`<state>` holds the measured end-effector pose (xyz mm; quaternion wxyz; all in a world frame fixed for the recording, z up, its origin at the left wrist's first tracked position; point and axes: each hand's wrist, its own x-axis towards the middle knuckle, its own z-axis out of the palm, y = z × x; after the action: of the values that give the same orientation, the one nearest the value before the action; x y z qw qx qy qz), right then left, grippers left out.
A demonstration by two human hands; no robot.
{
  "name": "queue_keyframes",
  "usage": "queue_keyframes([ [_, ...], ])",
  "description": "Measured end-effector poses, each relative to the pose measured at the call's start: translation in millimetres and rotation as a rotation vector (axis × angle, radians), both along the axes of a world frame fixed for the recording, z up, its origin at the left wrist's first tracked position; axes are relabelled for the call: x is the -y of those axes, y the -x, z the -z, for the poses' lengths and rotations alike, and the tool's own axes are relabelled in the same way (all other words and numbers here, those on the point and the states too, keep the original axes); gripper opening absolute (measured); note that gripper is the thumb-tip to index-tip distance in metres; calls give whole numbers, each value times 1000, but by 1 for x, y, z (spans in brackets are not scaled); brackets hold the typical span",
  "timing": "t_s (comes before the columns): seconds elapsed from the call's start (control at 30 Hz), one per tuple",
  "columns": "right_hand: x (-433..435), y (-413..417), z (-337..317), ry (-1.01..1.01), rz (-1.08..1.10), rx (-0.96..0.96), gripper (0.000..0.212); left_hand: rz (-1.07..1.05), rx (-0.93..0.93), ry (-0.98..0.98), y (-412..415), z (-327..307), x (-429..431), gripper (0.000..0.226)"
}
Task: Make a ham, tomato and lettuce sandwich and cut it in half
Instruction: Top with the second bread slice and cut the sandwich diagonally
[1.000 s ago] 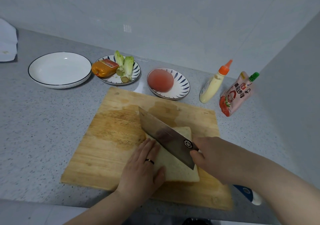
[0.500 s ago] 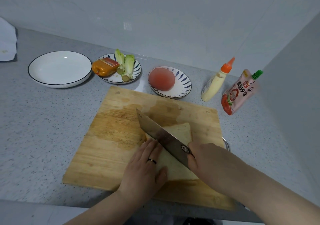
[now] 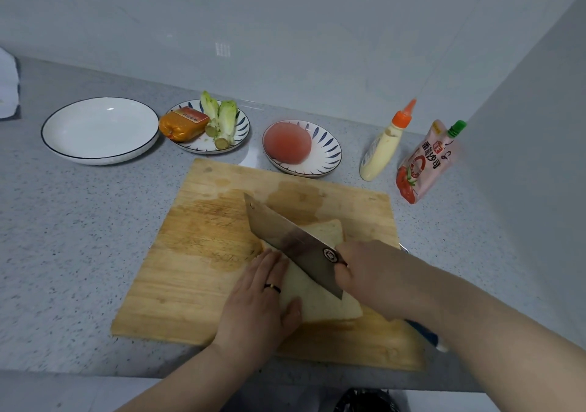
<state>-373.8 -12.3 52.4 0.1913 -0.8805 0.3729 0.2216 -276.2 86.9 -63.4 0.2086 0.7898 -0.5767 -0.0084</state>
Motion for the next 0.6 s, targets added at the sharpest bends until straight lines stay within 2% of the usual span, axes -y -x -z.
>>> queue_keyframes([
  [0.23,-6,17,-14,38,10,-84,33,6,17,-6,-2,3,0,56],
  [0.3,-12,16,-11,52,3,-77,34,13,20,26,-2,6,1,49],
  [0.47,-18,13,4,71,16,-31,37,15,35,19,-2,4,2,53],
  [0.6,-20,16,18,86,25,10,26,24,18,19,-3,5,0,49],
])
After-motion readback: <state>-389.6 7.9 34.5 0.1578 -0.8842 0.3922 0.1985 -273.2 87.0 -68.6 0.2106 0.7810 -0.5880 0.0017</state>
